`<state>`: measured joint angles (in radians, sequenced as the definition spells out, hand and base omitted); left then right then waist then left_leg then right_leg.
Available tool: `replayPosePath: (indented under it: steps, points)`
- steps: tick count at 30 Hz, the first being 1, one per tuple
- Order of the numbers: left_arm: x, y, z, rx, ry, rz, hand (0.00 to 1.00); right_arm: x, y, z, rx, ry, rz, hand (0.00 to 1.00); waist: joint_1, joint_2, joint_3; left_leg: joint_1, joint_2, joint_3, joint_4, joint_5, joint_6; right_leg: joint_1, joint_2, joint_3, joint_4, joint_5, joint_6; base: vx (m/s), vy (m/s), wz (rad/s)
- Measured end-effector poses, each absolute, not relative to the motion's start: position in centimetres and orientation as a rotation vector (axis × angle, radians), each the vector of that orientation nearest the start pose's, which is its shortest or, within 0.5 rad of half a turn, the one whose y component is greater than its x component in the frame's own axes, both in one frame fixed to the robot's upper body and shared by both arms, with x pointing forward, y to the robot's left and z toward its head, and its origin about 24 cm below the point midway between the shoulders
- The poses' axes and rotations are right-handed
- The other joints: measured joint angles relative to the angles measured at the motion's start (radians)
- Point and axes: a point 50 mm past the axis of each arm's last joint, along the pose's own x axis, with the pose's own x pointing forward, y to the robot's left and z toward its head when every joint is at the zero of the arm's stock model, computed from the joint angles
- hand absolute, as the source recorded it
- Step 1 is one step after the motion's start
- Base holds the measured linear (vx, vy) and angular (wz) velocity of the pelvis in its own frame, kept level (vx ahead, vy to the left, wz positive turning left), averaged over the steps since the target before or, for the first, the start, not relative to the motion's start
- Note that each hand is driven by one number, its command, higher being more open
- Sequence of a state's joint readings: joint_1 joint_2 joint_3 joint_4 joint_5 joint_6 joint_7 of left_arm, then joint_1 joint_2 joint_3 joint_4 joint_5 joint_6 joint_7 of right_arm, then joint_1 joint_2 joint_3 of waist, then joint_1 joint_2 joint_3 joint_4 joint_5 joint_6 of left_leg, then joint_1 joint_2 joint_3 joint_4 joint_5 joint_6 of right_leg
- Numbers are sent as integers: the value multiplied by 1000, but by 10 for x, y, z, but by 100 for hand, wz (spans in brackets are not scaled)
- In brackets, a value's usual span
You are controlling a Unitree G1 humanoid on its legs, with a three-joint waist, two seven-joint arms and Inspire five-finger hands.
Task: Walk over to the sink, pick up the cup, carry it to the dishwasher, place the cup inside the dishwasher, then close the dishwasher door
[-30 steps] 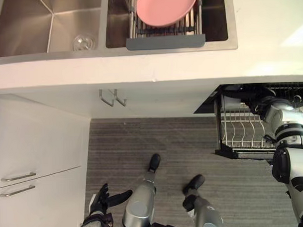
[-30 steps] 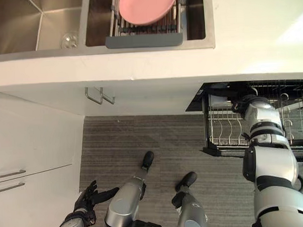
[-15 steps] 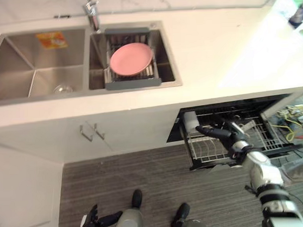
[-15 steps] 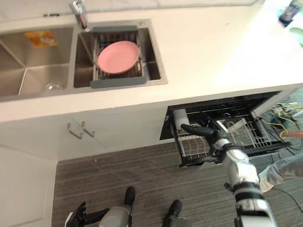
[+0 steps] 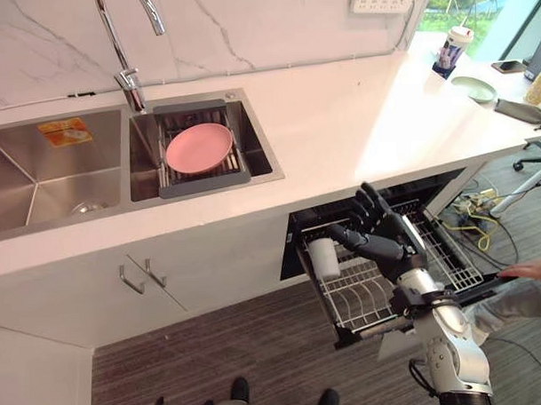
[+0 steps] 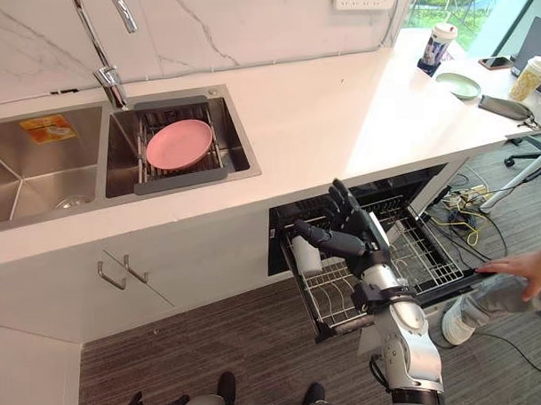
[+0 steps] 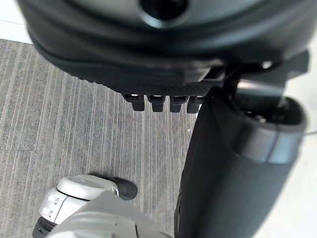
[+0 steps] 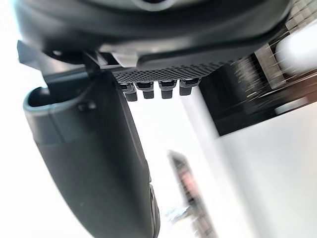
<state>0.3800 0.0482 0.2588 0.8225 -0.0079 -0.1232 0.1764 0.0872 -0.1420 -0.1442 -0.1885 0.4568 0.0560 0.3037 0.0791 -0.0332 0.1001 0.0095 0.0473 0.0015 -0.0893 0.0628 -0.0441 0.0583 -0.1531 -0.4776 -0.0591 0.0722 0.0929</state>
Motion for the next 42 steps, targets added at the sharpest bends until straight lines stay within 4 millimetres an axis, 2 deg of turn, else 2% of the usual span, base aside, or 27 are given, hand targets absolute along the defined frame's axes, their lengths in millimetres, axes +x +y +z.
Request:
replayPosePath:
  steps: [3,4,6,7,8,9,12,14,16,18,19,20,21,22,23,24,25,26,31,33,38,40,42]
  points:
    - [15,226,-148,94,1057,539,100,232,-194,80,289,-187,172,100,9,11,-15,-5,-11,-49,-1,-7,1,30,-9,-63,3,-16,7,27,-2,59]
    - [11,226,-148,104,1063,535,100,233,-195,81,288,-190,152,100,12,13,-26,-13,2,21,-1,-21,19,38,-17,-96,2,-19,12,39,19,75]
    - [11,226,-147,127,1051,527,100,231,-211,85,263,-205,70,100,0,17,-29,-19,43,246,8,-23,28,74,-43,-192,3,-25,28,77,67,123]
    - [11,225,-147,135,1049,520,100,230,-217,86,250,-207,41,100,-2,23,-32,-24,49,280,13,-6,31,83,-50,-219,8,-29,34,88,144,133]
    - [9,222,-148,144,1058,508,100,229,-230,89,226,-214,-10,100,1,35,-39,-22,43,271,6,38,6,94,-59,-254,23,-42,53,87,167,114]
    - [3,220,-149,165,1079,488,100,229,-238,92,227,-227,-50,100,3,36,-39,-24,18,237,5,40,17,108,-83,-265,38,-44,56,91,204,96]
    - [-2,218,-150,183,1101,478,100,236,-234,98,253,-260,-49,100,3,35,-37,-15,-15,224,5,31,34,116,-120,-253,61,-44,58,59,160,29]
    - [0,218,-150,183,1099,476,100,236,-233,97,265,-266,-60,100,1,35,-36,-8,-24,223,4,26,41,116,-136,-248,80,-44,59,27,95,3]
    - [5,217,-151,180,1106,464,100,233,-234,94,277,-260,-99,100,-12,41,-27,10,-30,218,-1,5,49,98,-175,-228,179,-45,60,13,120,4]
    - [11,219,-153,182,1108,451,100,230,-236,91,284,-263,-130,100,-28,48,-14,20,-31,216,-1,-9,63,36,-229,-198,347,-53,33,-2,136,-1]
    - [18,223,-152,188,1097,446,100,229,-234,90,298,-265,-139,100,-38,45,-4,20,-30,217,0,-12,68,-20,-251,-143,449,-56,-46,10,116,-2]
    - [26,229,-151,196,1089,436,100,229,-231,88,316,-262,-140,100,-48,45,6,19,-23,213,1,-13,72,-73,-222,-25,511,-94,-50,19,85,2]
    - [31,230,-151,188,1085,431,100,229,-229,87,322,-258,-142,100,-55,42,11,20,-19,207,1,-10,78,-86,-188,31,522,-123,-32,28,22,22]
    - [41,235,-149,187,1064,429,100,226,-228,84,331,-250,-153,100,-68,36,15,20,-17,188,5,-7,84,-94,-112,122,516,-181,1,26,-25,39]
    - [51,236,-147,193,1039,420,100,223,-229,83,333,-245,-171,100,-72,32,16,21,-18,174,5,-2,93,-93,-38,187,476,-218,12,30,-35,39]
    - [55,236,-146,196,1026,413,100,222,-230,83,332,-245,-179,100,-73,30,15,21,-20,169,6,0,91,-90,-8,204,442,-222,7,41,-51,28]
    - [61,235,-144,207,1003,396,100,220,-231,86,327,-256,-192,100,-73,18,11,20,-36,165,6,4,85,-76,22,202,357,-220,-21,55,-56,14]
    - [64,228,-145,199,997,375,100,219,-233,89,319,-279,-201,100,-73,17,9,18,-52,165,6,7,80,-43,18,204,298,-231,-48,73,-50,11]
    - [61,223,-145,188,989,383,100,212,-244,90,326,-298,-259,100,-73,15,12,35,-46,161,5,2,64,16,34,192,223,-232,-39,68,-88,5]
    - [62,222,-144,206,977,372,100,207,-242,99,343,-344,-251,100,-73,17,10,39,-43,178,5,-5,61,19,38,203,211,-232,-39,28,-37,-15]
    - [60,223,-144,225,975,398,100,200,-237,105,348,-379,-221,100,-73,16,10,61,-43,201,7,-28,60,32,37,231,209,-234,-37,18,7,-16]
    - [61,224,-144,228,973,401,100,198,-237,103,345,-373,-210,100,-73,14,11,35,-40,207,85,-77,54,41,33,236,209,-237,-36,23,12,-11]
    - [55,222,-145,253,988,412,100,197,-235,102,335,-364,-187,100,-71,35,22,-64,15,220,375,-217,55,69,53,244,209,-249,-38,22,7,-12]
